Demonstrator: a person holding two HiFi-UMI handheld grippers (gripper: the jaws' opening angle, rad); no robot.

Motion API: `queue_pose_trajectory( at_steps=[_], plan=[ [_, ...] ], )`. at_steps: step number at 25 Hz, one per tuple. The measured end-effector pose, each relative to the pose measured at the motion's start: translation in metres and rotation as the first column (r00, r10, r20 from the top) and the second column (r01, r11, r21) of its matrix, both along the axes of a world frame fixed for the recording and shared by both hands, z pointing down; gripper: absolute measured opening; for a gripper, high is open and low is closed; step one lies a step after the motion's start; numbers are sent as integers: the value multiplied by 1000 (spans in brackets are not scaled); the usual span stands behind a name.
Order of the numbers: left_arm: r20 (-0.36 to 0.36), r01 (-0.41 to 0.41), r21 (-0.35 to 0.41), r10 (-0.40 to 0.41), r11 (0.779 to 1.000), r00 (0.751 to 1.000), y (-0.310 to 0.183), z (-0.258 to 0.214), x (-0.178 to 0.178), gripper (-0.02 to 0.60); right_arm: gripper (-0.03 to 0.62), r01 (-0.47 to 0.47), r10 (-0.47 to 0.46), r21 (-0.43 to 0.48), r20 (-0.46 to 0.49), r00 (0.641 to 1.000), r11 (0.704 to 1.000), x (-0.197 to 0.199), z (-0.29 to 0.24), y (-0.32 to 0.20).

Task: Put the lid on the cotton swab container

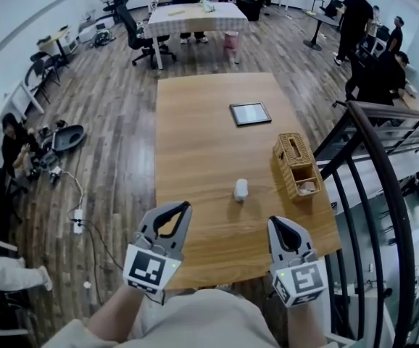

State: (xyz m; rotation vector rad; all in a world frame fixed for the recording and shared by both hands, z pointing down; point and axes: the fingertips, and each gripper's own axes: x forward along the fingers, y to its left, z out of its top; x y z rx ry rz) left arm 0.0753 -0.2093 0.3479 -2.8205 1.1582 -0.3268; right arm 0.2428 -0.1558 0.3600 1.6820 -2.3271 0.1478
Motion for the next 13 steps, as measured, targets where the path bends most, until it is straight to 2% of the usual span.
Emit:
queue_pose_trajectory(
  at_steps=[4, 9, 13],
  plan=[
    [-8, 6, -11, -6, 1000, 1000, 1, -1, -2, 23, 25, -9, 9, 7, -5, 1000, 1000, 1, -4, -4],
    [20, 2, 25, -2, 1000, 1000, -5, 1, -5, 23, 25, -9, 9, 7, -12, 1000, 1000, 0, -3, -4],
    [10, -2, 27, 2, 1000, 1000, -2, -3, -5, 23, 25, -11, 12, 9, -22, 1000, 1000, -1, -4, -2]
  ],
)
